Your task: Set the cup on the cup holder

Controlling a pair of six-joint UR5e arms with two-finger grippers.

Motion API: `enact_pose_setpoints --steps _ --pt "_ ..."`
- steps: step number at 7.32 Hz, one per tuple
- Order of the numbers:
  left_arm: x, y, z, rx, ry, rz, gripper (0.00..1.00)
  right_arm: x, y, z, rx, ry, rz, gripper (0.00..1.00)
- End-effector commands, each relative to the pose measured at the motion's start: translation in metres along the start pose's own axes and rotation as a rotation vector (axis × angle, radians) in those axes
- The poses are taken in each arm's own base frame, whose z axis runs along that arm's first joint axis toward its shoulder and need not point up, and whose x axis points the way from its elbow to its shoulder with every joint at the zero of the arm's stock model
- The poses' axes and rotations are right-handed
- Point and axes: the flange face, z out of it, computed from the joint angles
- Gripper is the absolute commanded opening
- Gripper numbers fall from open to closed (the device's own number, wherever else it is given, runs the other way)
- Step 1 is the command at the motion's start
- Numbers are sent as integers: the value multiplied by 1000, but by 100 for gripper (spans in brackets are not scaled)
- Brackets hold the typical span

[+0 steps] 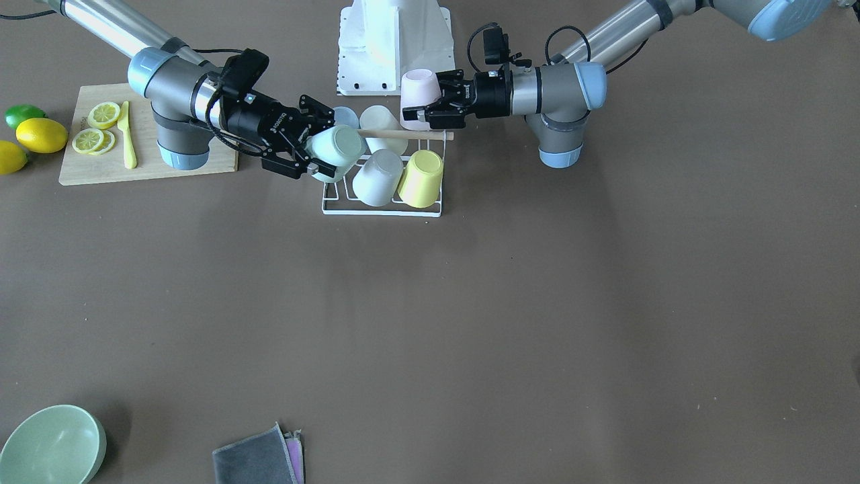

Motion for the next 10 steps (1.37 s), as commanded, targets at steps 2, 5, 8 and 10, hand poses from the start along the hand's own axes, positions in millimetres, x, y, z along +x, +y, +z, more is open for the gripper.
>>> enact_pose_setpoints --steps 2,5,8,10 --pt "0 3 0 -5 0 -2 59 -4 6 3 -5 -5 5 3" --pt "0 2 0 -4 0 -6 98 -1 6 1 -5 0 9 100" --pt "0 2 0 -4 0 -7 98 2 3 -2 -2 3 12 100" --pt "0 0 -1 -1 0 -8 98 19 -1 -8 -10 6 -2 100"
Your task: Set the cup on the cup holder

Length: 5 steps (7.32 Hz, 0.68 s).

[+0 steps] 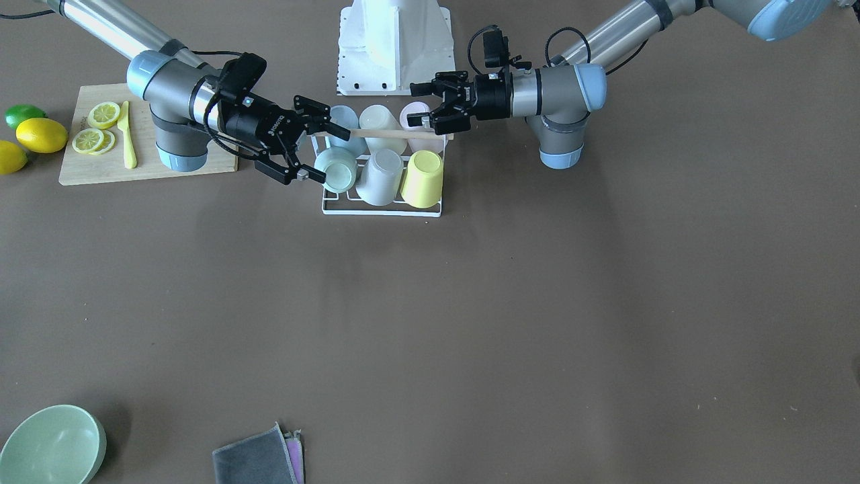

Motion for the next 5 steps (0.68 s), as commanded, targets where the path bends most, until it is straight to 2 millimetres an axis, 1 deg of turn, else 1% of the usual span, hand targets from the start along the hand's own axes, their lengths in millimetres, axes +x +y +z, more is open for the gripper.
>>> enact_pose_setpoints --steps 1,2,3,4,5 --pt "-8 -14 0 13 -11 8 98 32 -3 -16 -49 -31 -33 100" --pt "-18 -27 3 -29 -15 2 98 74 -13 -30 -142 -82 -39 100" --pt "-31 -34 5 -89 -23 -6 98 105 -17 -49 -234 -132 -22 100" --pt "-50 -47 7 -151 -38 -12 98 133 -19 -70 -336 -163 -2 100" --pt "-68 -67 -2 -241 -61 -26 98 161 -22 -93 -442 -188 37 100"
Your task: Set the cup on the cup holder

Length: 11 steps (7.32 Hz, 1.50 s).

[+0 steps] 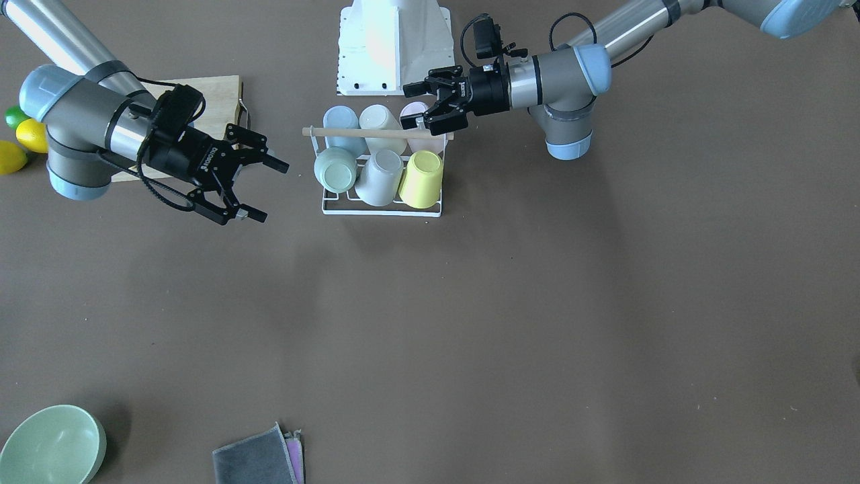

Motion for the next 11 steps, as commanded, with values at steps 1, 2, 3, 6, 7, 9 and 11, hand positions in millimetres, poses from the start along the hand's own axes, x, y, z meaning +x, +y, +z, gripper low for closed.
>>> enact_pose_setpoints --steps 1,2,3,6,7,9,11 --pt "-38 -33 -23 -194 -46 -34 98 52 13 -61 -212 -57 110 100" --pt "-57 -39 -40 -311 -78 -61 98 76 16 -86 -302 -54 195 100" --pt "-74 -34 -50 -451 -100 -98 98 102 25 -117 -396 -22 315 100" --pt "-104 7 -67 -847 -137 -264 98 157 60 -165 -603 163 588 100" --pt "-105 39 -90 -993 -150 -330 98 174 69 -182 -678 214 633 100" --pt "-124 84 -150 -1293 -209 -488 98 195 66 -215 -771 317 820 100" --pt "-176 91 -242 -1506 -360 -676 98 189 43 -226 -882 433 940 100"
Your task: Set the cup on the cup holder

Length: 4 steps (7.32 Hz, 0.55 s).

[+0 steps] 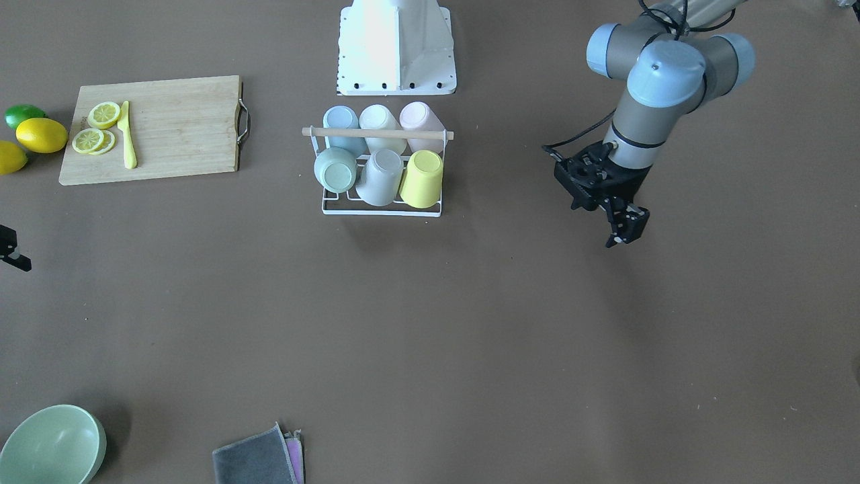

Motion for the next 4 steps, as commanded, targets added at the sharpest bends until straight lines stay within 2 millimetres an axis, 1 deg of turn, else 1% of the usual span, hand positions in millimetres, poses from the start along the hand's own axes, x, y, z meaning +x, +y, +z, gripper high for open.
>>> enact_pose_setpoints --steps 1,2,3,4 --pt "-86 82 -11 -200 6 -252 98 -1 5 -31 -115 62 191 100" --pt "-117 128 -15 -208 51 -353 98 18 18 -44 -127 70 259 100" --pt "-148 171 -31 -200 70 -460 98 45 45 -52 -144 83 340 100" --pt "-177 224 -48 -203 44 -559 98 73 73 -61 -167 93 421 100"
